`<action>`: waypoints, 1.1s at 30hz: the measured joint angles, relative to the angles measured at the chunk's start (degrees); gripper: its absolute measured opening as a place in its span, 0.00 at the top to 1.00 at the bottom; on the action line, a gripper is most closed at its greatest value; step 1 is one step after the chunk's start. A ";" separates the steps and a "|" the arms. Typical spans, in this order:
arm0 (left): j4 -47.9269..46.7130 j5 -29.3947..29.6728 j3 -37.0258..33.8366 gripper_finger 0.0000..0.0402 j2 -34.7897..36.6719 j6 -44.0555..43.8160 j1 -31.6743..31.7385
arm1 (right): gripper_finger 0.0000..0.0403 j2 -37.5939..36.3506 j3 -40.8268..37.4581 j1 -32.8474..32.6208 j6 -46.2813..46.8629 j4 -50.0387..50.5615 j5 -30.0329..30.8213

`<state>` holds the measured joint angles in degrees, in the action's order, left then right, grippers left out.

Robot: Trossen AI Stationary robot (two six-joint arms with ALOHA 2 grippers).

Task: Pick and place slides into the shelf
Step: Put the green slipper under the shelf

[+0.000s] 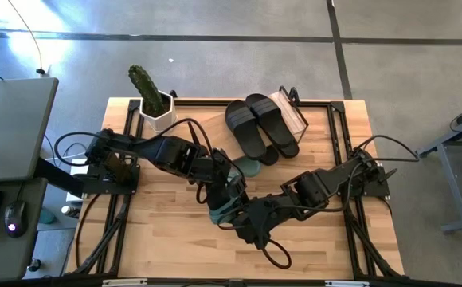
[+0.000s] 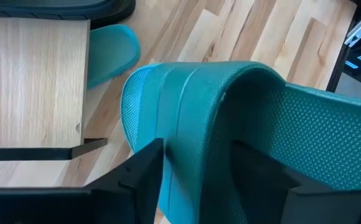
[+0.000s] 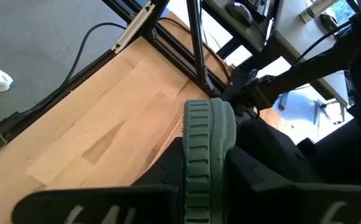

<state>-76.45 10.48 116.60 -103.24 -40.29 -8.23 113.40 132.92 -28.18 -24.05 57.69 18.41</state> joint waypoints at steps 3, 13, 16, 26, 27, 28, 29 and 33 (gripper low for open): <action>-0.06 0.00 0.00 0.54 0.00 0.00 0.00 | 0.90 0.00 0.00 0.00 -0.07 0.30 0.00; 0.21 -2.03 0.00 0.52 0.54 0.00 0.02 | 0.90 0.00 -0.05 -0.50 4.29 3.84 -0.50; 0.84 -2.11 0.11 0.51 1.58 0.03 -0.01 | 0.91 0.19 -0.15 -0.44 5.18 4.33 -0.64; 2.45 -3.61 0.11 0.52 5.92 0.02 -0.02 | 0.91 0.19 -0.20 -0.51 11.12 10.37 -0.93; 2.51 -3.61 0.11 0.52 6.39 0.02 -0.02 | 0.91 0.14 -0.20 -0.64 12.14 10.85 -1.23; 2.41 -3.61 0.10 0.52 6.88 0.02 -0.02 | 0.91 0.07 -0.20 -0.70 13.29 10.93 -1.50; 2.45 -3.61 0.09 0.52 7.35 0.02 -0.02 | 0.91 -0.19 -0.20 -0.97 14.11 10.92 -1.64; 3.24 -3.58 0.11 0.52 9.51 1.31 -0.02 | 0.91 -2.18 -0.20 -3.25 17.23 11.19 1.88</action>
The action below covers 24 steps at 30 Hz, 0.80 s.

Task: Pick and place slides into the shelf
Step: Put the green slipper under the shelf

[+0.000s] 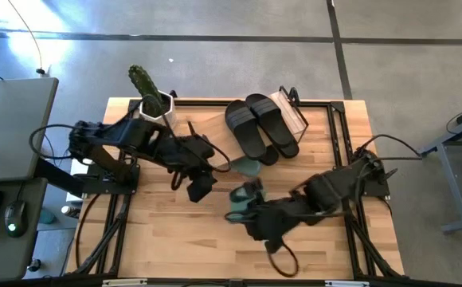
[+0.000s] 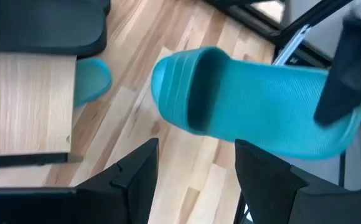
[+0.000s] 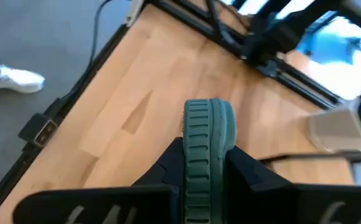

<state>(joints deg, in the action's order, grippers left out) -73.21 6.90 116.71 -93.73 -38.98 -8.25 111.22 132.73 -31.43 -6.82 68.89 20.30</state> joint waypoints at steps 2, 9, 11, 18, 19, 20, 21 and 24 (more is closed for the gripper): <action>0.16 -0.02 0.00 0.52 0.78 0.57 0.00 | 0.91 -1.16 0.00 -1.50 2.18 1.35 3.96; 0.35 0.02 -0.02 0.52 2.51 1.93 0.00 | 0.91 -5.19 0.10 -10.41 13.13 6.16 21.72; 0.35 -0.01 -0.02 0.52 2.55 2.66 0.00 | 0.91 -5.57 0.11 -13.56 17.61 7.98 26.29; 0.34 -1.32 -0.04 0.52 2.66 4.20 0.00 | 0.91 -5.60 -0.32 -24.25 41.90 15.29 36.59; 0.35 -1.35 -0.04 0.52 2.66 4.24 0.00 | 0.91 -5.60 -0.64 -25.62 45.46 15.46 37.61; 0.35 -1.35 -0.04 0.52 2.66 4.27 0.00 | 0.91 -5.58 -1.18 -27.27 48.79 15.34 38.60; 0.35 -1.35 -0.04 0.52 2.66 4.41 0.00 | 0.91 -5.58 -1.96 -28.60 52.29 15.34 40.04; 0.36 -1.36 -0.04 0.52 2.66 5.22 0.00 | 0.91 -5.60 -6.45 -32.04 64.91 15.56 45.39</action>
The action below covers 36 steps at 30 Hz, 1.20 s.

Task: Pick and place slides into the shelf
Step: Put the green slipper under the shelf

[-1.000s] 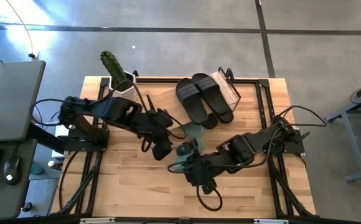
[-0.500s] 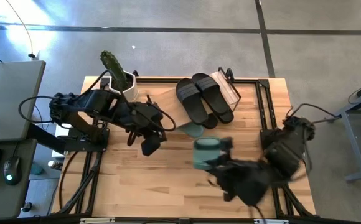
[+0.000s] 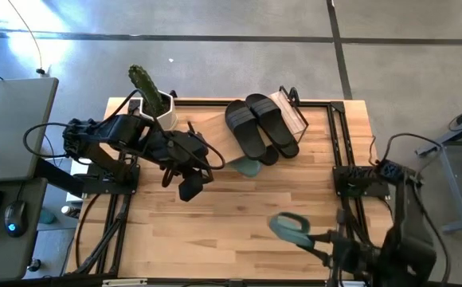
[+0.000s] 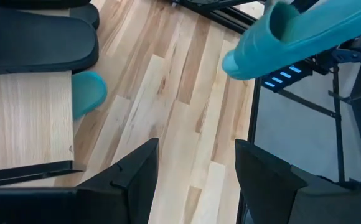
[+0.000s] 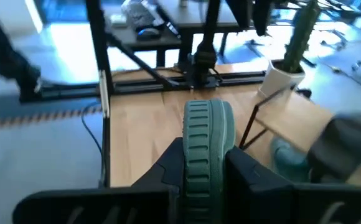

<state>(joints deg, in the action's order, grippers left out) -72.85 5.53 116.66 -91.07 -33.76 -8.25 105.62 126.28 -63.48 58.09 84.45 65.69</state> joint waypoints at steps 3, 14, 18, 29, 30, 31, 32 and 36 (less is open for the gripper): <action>0.39 -0.03 0.00 0.52 0.00 0.81 0.00 | 0.91 0.00 -7.61 -2.11 14.52 -0.31 3.19; 1.28 -2.55 -0.02 0.52 0.00 2.03 0.00 | 0.91 -1.85 -29.30 2.48 21.17 -18.55 6.47; 1.25 -2.79 -0.02 0.52 0.00 2.01 0.00 | 0.91 -5.47 -34.38 5.92 3.55 -33.68 -3.18; 1.19 -3.20 -0.02 0.52 -0.02 2.01 0.00 | 0.91 -10.38 -41.02 21.92 -53.58 -61.15 -29.42; 1.17 -3.20 -0.02 0.52 -0.02 2.01 0.00 | 0.91 -10.38 -40.67 22.88 -57.64 -60.98 -29.46; 1.16 -3.20 -0.02 0.52 -0.02 2.01 0.00 | 0.91 -10.40 -40.32 23.72 -61.48 -61.44 -29.81; 1.09 -3.20 -0.02 0.52 -0.02 2.01 0.00 | 0.91 -10.47 -40.16 24.51 -64.94 -61.98 -31.11; 0.14 -3.20 -0.02 0.52 -0.07 2.01 0.00 | 0.91 -8.53 -40.10 27.55 -70.45 -61.25 -38.06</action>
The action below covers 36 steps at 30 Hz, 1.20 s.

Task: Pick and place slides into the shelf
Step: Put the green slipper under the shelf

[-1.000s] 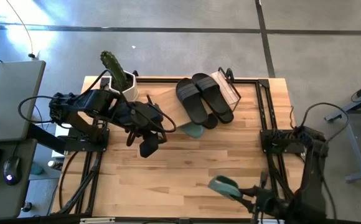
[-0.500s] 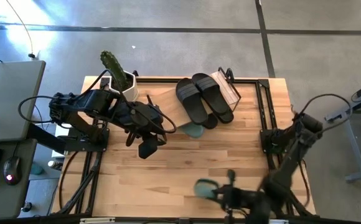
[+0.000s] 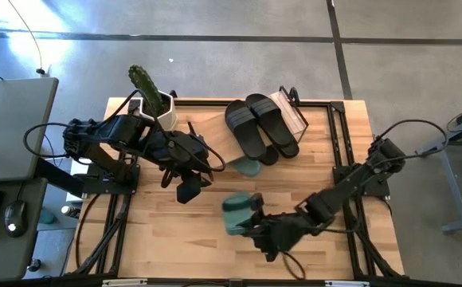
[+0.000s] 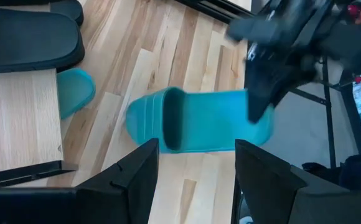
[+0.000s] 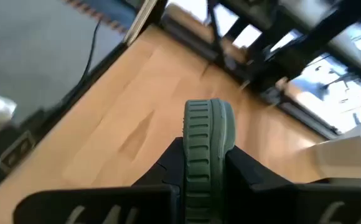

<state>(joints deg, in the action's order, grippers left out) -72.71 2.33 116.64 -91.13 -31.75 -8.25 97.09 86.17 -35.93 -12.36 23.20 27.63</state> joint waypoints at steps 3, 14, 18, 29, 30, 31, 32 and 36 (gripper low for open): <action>-0.71 0.02 -0.01 0.52 0.00 0.00 0.00 | 0.91 1.78 -0.11 1.30 -0.90 1.72 -2.38; -0.91 0.90 -0.02 0.52 0.00 0.42 0.00 | 0.91 10.21 -4.48 5.02 -3.47 -2.27 -0.75; -0.99 1.09 -0.02 0.52 0.00 0.43 0.00 | 0.91 10.28 -11.15 5.60 -2.06 -12.24 -0.67; -1.22 1.38 -0.02 0.52 0.00 0.42 0.00 | 0.91 10.37 -13.11 3.59 -3.89 -21.01 -2.08; -1.20 1.44 -0.02 0.52 0.00 0.42 0.00 | 0.91 10.30 -12.47 3.59 -4.38 -21.73 -3.00; -1.19 1.77 -0.02 0.52 0.00 0.43 0.00 | 0.91 10.23 -12.13 3.67 -3.91 -21.84 -4.91; -1.20 2.00 -0.02 0.52 0.00 0.43 0.00 | 0.91 10.19 -12.10 4.07 -2.80 -21.73 -7.79; -1.18 2.89 -0.02 0.52 0.00 0.42 0.00 | 0.91 10.22 -13.76 6.01 2.15 -21.22 -16.28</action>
<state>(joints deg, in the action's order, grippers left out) -73.89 5.21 116.62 -91.13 -31.33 -8.25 107.31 72.41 -29.92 -10.21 1.98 11.35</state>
